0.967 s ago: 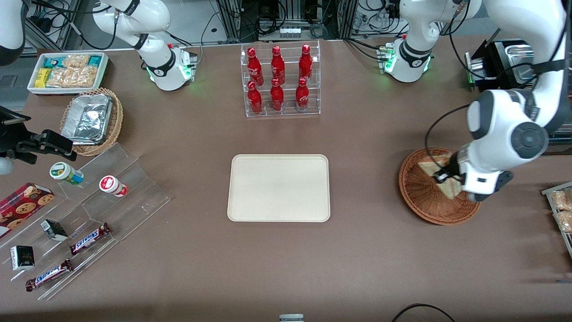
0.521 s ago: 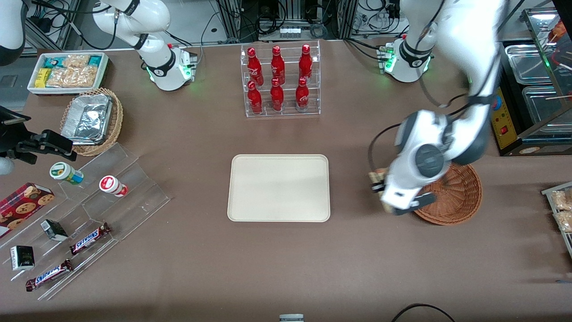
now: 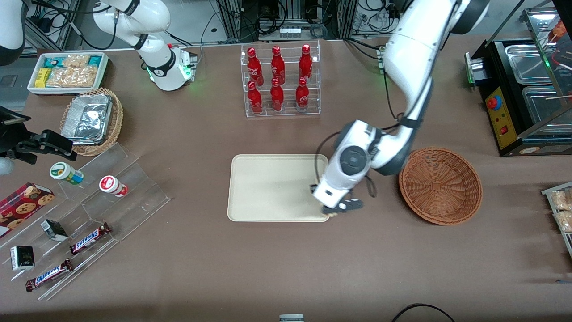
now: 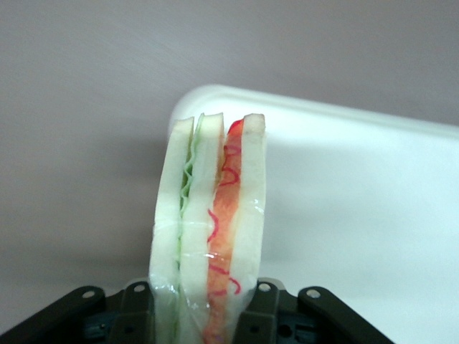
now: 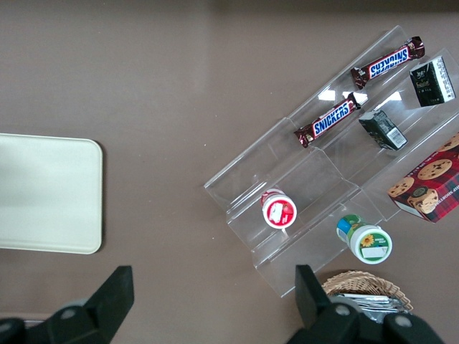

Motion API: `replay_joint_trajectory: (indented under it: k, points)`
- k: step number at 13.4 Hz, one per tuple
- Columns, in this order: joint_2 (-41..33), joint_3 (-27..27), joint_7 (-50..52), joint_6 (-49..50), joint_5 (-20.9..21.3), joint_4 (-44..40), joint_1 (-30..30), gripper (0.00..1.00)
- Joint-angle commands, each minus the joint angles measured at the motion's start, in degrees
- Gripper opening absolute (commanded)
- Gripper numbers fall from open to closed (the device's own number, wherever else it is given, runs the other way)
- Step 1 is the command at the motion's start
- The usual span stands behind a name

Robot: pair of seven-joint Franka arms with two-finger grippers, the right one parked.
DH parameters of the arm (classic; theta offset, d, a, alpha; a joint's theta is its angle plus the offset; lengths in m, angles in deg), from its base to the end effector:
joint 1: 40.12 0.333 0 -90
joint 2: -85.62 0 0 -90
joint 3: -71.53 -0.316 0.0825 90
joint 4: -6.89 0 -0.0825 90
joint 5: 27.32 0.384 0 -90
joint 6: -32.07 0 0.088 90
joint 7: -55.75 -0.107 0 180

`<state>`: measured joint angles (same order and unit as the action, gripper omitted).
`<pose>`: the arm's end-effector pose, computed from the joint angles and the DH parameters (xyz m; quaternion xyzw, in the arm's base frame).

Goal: Place sandwich from basket to tray
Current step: 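Lift the sandwich and carry it with the left gripper over the tray, then lower the sandwich onto the tray and open the left gripper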

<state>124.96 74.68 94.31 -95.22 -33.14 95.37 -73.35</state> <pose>0.5693 -0.4162 0.2478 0.9968 0.0560 -0.0386 0.0431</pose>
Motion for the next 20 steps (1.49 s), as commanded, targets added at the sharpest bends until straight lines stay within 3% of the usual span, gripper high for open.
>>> replay_joint_trajectory:
  k: [1,10,11,16,17,20]
  points:
    - [7.0,-0.9,-0.2,0.5,-0.5,-8.2,-5.6,0.35]
    - [8.6,-1.1,-0.6,3.3,0.9,-8.7,-6.0,0.37]
    - [8.6,-1.1,-0.3,3.1,0.9,-8.7,-6.0,0.42]
    - [5.5,-2.2,0.2,3.7,1.1,-8.7,-5.4,0.94]
    - [3.3,-3.3,0.9,6.4,0.8,-8.7,-5.2,0.99]
    - [-5.6,-5.6,5.2,12.7,1.2,-8.2,-4.0,1.00]
